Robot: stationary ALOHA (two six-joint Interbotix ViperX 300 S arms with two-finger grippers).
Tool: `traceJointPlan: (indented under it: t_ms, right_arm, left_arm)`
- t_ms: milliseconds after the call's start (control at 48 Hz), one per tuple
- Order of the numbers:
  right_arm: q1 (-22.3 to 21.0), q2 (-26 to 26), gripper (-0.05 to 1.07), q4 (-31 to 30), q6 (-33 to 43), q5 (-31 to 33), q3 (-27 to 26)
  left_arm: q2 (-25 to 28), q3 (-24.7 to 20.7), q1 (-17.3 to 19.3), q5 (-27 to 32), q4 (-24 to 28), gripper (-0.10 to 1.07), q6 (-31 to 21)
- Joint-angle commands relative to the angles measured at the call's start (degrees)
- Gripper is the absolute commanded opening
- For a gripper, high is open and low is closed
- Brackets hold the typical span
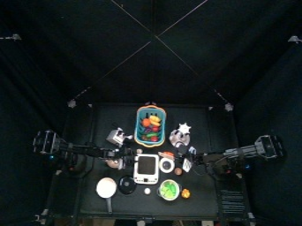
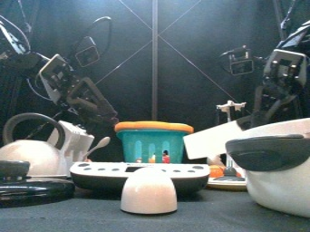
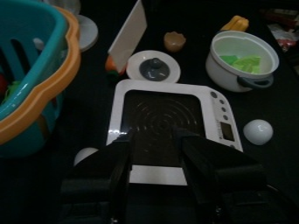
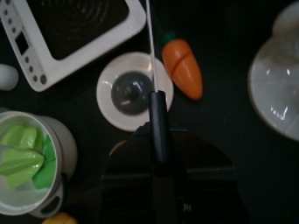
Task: Grab egg top
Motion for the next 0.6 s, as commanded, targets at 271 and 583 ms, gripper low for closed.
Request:
traceJointPlan:
  t_ms: [271,583]
  right_arm:
    - [2.7,-3.2,0.35,4.9,-0.2,3.5,0.4]
    - [2.5,-3.2,0.35,4.4,-0.4,6.5,0.4]
  left_arm:
    - [-0.7,-0.3,2.6,-0.5,-0.7,0.76,-0.1]
    - [-0.7,-0.2,2.8,-0.5,-1.8,0.76,0.0]
